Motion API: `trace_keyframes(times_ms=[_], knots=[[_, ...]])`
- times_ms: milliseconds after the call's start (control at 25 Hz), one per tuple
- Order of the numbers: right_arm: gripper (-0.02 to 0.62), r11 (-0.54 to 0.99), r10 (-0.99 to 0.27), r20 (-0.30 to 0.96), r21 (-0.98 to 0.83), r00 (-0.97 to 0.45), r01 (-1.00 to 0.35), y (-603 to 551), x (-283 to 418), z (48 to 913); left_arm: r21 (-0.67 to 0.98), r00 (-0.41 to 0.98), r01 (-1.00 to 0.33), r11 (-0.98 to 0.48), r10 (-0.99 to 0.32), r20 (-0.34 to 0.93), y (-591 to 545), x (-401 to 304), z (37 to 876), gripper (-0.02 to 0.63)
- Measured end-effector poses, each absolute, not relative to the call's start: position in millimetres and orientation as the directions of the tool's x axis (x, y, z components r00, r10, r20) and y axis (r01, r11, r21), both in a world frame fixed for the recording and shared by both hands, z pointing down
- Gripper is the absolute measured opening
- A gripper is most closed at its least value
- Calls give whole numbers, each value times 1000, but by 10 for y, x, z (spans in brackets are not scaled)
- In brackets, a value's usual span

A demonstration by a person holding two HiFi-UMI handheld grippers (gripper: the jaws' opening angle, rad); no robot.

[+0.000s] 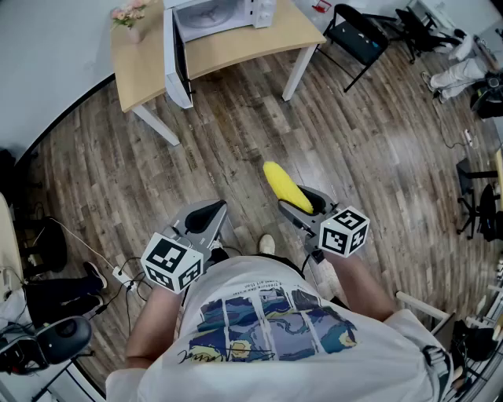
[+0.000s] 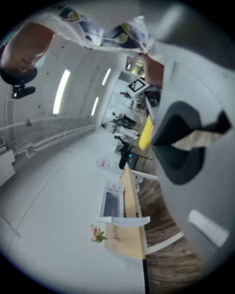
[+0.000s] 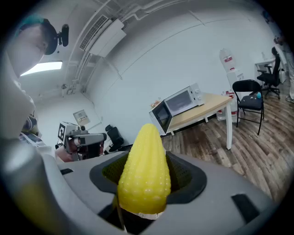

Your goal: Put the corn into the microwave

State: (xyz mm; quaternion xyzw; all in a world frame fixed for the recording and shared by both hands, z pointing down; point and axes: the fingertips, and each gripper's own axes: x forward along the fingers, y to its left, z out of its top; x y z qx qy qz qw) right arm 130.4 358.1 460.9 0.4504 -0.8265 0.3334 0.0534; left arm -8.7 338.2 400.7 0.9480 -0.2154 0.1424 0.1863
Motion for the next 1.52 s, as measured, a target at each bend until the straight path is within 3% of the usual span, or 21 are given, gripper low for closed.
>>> trace_keyframes(times_ms=[440,720,1520], knots=[[249,299,-761,414,-459,-499,-837,3141,386,4411,318,893,-416,-852,-317,320,2983,-1303,3975,9],[247,227,-782,457,-422,-423,-878,2964,142,4388,313,910,-382,-870,-293,295,2688,-1691,3976,9],[247,236,-797,455,-369,-396,-899,1237,1067,4451,253,889,-423,-870,-345,302,1304,-997,3740,9]])
